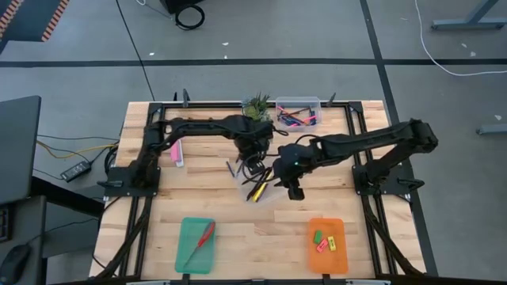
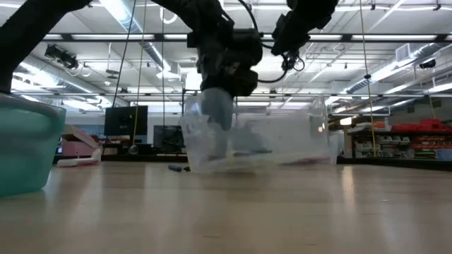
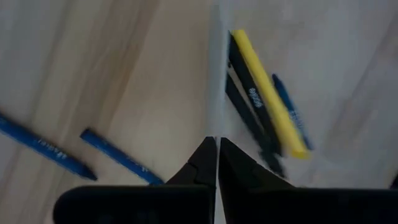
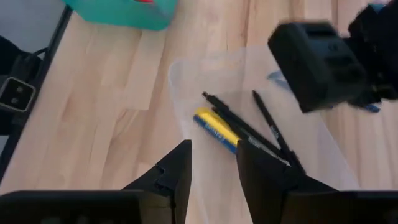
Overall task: Sort crayons/erasers/pens/pencils in bins
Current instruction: Move the left transparent bin to the center of the table, then put the blue crayon into the right transparent bin
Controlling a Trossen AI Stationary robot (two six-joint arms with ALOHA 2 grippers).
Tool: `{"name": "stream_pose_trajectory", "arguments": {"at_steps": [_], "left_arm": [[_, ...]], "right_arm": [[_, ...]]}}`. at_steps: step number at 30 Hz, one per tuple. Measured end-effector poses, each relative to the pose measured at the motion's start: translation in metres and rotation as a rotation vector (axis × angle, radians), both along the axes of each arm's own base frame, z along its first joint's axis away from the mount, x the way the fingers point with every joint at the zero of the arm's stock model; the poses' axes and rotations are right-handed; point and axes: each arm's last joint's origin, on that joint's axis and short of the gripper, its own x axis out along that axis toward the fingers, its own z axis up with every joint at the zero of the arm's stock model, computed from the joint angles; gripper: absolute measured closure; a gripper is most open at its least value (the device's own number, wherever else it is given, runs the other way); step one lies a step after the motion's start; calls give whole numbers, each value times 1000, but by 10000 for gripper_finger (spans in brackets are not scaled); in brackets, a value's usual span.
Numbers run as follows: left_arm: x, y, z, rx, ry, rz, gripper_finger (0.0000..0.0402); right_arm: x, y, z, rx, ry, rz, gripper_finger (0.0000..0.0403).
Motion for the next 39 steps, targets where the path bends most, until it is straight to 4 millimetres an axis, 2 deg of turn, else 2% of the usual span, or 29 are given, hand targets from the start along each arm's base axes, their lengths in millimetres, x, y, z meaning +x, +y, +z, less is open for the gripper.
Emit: {"name": "stream_pose_trajectory", "arguments": {"at_steps": [4,9,17,26,30,34,39], "left_arm": [[6,-1,-10,-9,-9,1,390],[11,-7,-16,7,-15,-19,349],[10,-6,-16,23,-13,-22,282],[7,-4,-7,29,-21,-14,240],[2,-4,4,36,-36,-23,235],[-7,-2,24,44,-60,-24,236],[-32,5,59,102,-46,-5,236]], "right_arm": [[7,1,-10,9,29,-14,271],[14,2,-19,14,53,2,272],[14,2,-18,19,39,2,274],[13,2,-18,18,44,1,274],[13,2,-16,42,61,-35,274],[14,2,-4,67,55,-70,274],[18,-1,7,55,18,-38,274]]}}
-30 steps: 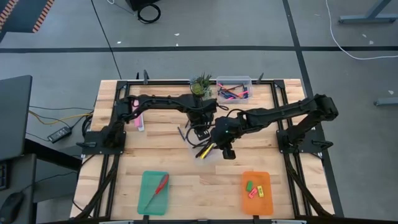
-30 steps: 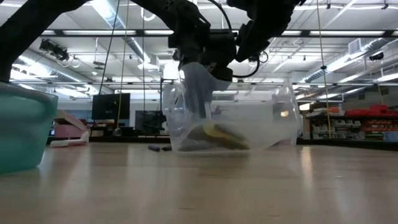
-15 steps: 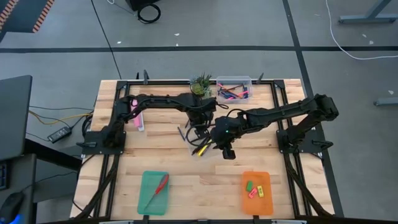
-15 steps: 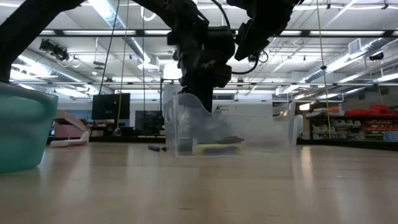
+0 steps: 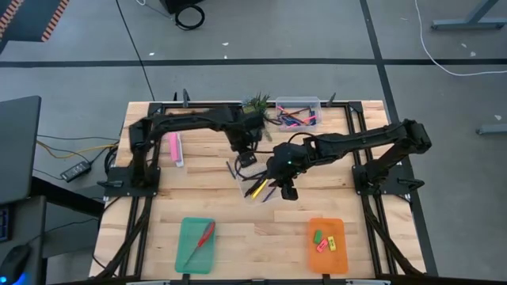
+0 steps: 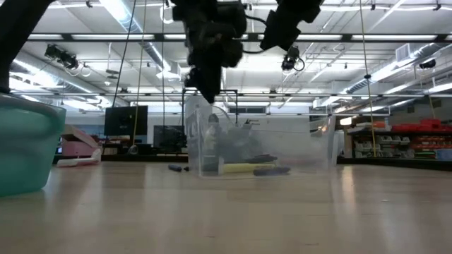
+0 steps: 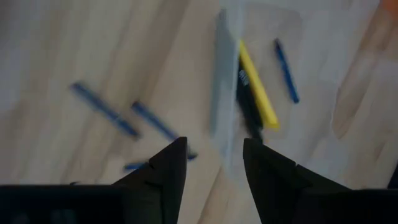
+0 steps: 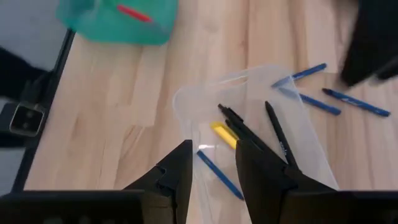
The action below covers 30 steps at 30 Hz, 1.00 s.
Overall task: Sort crayons/erasers/pens/pencils in bins
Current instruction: Put the blue crayon into the right transparent bin
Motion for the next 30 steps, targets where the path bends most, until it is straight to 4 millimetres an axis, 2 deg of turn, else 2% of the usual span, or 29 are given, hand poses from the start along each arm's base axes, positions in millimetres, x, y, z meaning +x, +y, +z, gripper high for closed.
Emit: {"name": "stream_pose_trajectory", "arguments": {"at_steps": [4,6,13,18,24,30], "left_arm": [[-27,4,34,49,-5,31,240],[-42,5,52,64,-31,45,241],[-97,-4,110,152,-122,110,240],[-135,-18,146,178,-240,196,241],[-162,-35,171,254,-364,306,252],[-169,-47,178,291,-407,351,263]], "right_arm": [[9,-9,-11,32,96,94,274],[16,-14,-17,-5,177,159,274],[57,-43,-39,-24,335,271,274],[66,-39,-65,-61,388,436,274],[61,-28,-97,-175,454,561,274],[62,-16,-113,-249,397,601,274]]}}
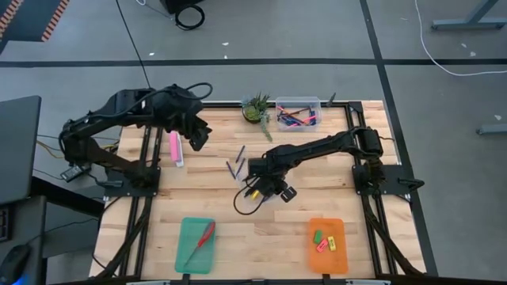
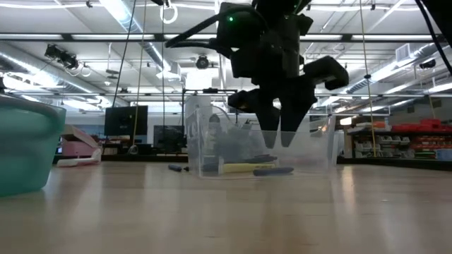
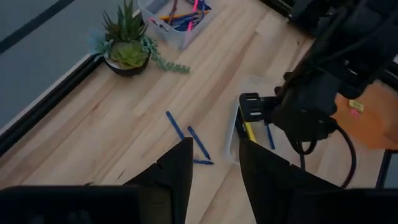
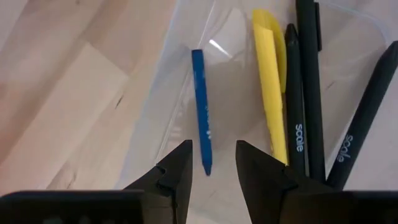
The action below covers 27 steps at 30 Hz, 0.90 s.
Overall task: Sort crayons/erasers/pens/pencils in bins
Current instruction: Put the blue crayon into the right transparent bin
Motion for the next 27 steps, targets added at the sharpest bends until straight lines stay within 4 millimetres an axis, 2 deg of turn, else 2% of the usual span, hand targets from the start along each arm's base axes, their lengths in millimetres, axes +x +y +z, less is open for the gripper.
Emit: {"name": "stream_pose_trajectory", "arguments": {"at_steps": [6,14,18,27], "left_arm": [[1,-5,0,1,-2,-24,266],[3,-5,0,-1,-16,-18,266],[3,-5,0,-17,-22,-1,271],[4,-8,1,-41,-38,11,274]], "right_arm": [[-5,8,-7,-8,23,35,274],[-5,4,-8,-68,25,19,274],[-4,3,-15,-65,52,-17,274],[-3,19,-24,-106,66,-28,274]]}}
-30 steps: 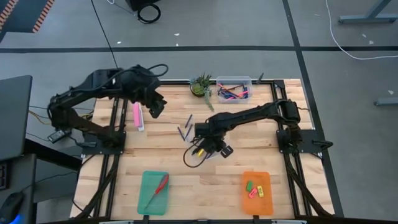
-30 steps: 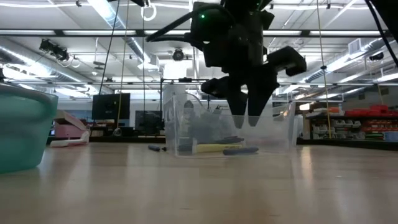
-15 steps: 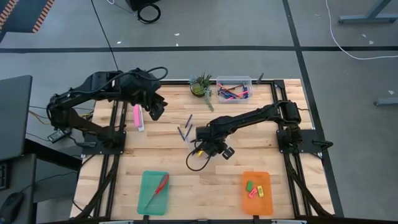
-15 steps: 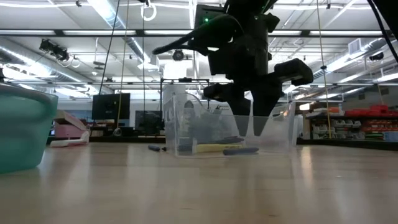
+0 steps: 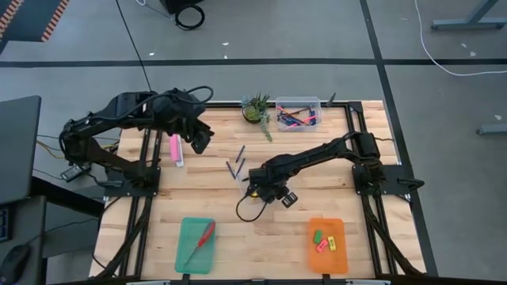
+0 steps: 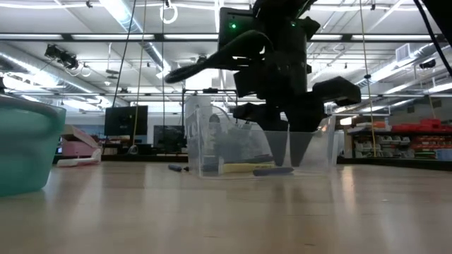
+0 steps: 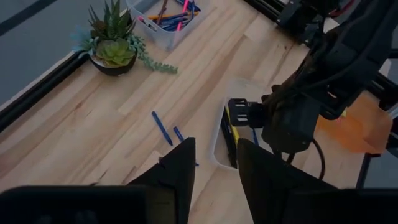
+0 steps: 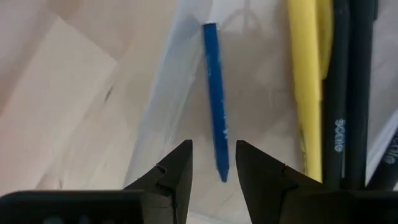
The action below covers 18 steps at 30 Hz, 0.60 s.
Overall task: Sort crayons/erasers/pens/pencils in bins
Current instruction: Put the blue crayon into the right transparent bin
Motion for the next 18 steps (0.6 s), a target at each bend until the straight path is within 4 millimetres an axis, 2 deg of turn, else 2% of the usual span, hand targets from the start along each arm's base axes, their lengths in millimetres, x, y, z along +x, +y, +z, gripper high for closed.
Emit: {"name": "stream_pose_trajectory", "arguments": {"at_steps": [9,18], "left_arm": [[1,0,1,-1,-21,4,284],[2,-3,2,-4,-29,-5,289]], "right_arm": [[3,2,-4,-36,-16,-90,287],[2,-2,-9,-45,-25,-109,313]]}}
